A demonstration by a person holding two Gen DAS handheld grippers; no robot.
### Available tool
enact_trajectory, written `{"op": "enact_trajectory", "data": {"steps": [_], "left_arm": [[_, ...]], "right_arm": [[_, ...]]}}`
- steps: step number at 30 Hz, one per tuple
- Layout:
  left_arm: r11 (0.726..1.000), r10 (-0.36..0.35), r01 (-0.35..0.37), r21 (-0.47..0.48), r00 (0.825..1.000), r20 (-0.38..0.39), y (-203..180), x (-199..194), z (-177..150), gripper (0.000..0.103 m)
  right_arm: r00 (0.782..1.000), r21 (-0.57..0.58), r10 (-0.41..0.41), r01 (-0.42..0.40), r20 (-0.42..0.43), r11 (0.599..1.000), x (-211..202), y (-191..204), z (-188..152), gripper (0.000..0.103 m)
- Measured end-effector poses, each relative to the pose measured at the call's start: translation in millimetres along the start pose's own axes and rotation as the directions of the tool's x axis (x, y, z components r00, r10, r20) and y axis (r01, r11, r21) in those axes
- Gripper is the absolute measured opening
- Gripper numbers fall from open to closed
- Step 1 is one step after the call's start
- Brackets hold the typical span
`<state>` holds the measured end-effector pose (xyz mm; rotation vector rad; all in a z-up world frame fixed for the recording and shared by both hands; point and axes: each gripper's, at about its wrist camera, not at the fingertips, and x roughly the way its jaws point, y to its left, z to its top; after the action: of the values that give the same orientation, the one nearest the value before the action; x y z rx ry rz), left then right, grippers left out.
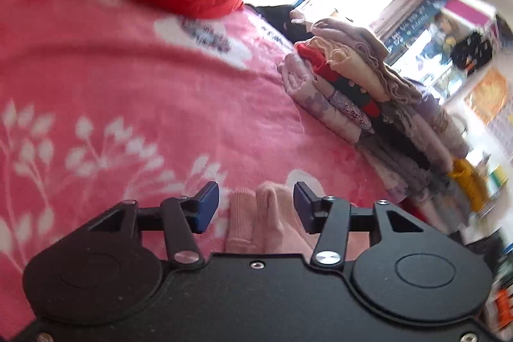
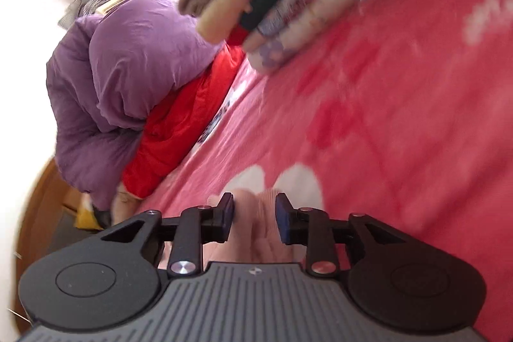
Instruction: Fold clothes
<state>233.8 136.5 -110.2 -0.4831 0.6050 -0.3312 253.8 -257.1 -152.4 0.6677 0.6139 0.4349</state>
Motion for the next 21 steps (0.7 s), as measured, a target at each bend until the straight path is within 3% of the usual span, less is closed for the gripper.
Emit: {"op": "enact_trajectory", "data": {"steps": [2,4,8,10,13,16,21], "left_arm": [[0.992,-0.049,0.044,0.116,0.998,0.045,-17,-8,-1,0.049],[0.979,-0.105,0.100,0.179,0.994,0.018,-26,-1,-5,0.044],[0.967,-0.024,0.042,0.250,0.997,-0.075,-27,35,-22,0.038],[0.970,-0.022,0.044,0.241,0.996,-0.091,-25,44,-25,0.038],[0.970,-0.032,0.057,0.235,0.994,-0.108,-22,51,-25,0.038],[0.960,-0.014,0.047,0.277,0.993,-0.121,-24,56,-29,0.038],[0.923,0.036,0.012,0.386,0.992,-0.117,-33,61,-37,0.039]], "right_arm": [[0.998,-0.156,-0.029,0.037,0.052,0.987,-8,19,2,0.031],[0.997,-0.269,-0.002,0.022,0.075,0.963,-11,33,2,0.030],[0.997,-0.437,0.071,-0.051,0.031,0.898,-3,56,-9,0.029],[0.999,-0.491,0.031,-0.038,-0.022,0.870,11,64,-17,0.029],[0.991,-0.481,-0.095,0.040,-0.090,0.876,33,53,-24,0.027],[0.992,-0.371,-0.082,0.042,-0.093,0.928,33,39,-20,0.024],[0.993,-0.344,-0.083,0.050,-0.082,0.937,37,32,-25,0.024]]}}
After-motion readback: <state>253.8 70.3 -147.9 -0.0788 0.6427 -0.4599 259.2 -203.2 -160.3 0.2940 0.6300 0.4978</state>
